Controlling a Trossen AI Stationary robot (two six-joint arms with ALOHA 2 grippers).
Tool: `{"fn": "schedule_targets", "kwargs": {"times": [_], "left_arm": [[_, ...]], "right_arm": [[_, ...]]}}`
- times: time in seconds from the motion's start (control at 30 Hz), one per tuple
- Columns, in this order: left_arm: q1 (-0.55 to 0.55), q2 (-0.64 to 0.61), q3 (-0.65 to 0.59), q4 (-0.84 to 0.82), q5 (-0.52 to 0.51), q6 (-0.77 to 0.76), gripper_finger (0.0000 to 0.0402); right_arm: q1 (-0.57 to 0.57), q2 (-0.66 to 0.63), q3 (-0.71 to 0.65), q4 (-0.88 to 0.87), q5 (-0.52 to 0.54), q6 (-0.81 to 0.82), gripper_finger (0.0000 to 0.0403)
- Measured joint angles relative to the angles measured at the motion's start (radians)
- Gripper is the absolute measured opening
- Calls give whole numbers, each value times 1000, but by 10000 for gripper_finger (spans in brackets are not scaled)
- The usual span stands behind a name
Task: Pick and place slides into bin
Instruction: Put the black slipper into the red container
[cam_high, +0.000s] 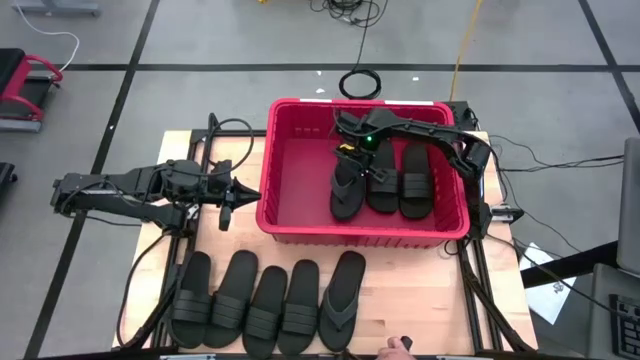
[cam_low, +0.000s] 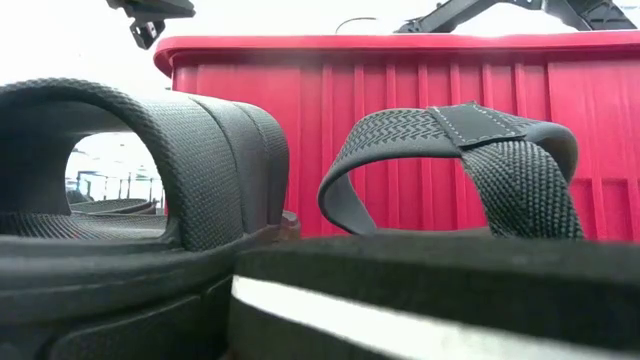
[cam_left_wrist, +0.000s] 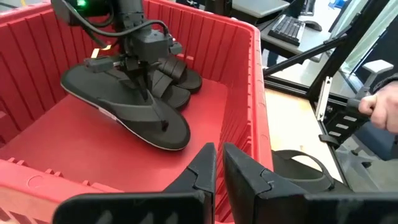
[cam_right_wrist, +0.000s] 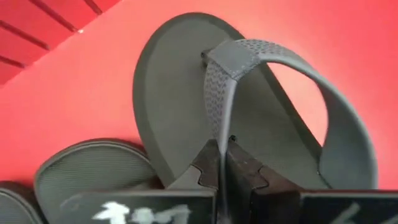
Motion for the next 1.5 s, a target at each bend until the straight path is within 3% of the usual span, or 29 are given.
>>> {"fn": "schedule_targets", "kwargs": {"times": [0.43, 0.87, 1.33, 1.5], "left_arm": [[0, 0, 0, 1, -69, -12, 26], [0, 0, 0, 4, -69, -27, 26], [0, 0, 0, 22, -69, -29, 26], [0, 0, 0, 22, -69, -29, 26]], "right_arm": [[-28, 0, -7, 34, -1, -15, 0], [-28, 0, -176, 160, -1, -33, 0], [-16, -1, -181, 163, 50, -102, 0], [-27, -1, -181, 171, 50, -54, 2]]}}
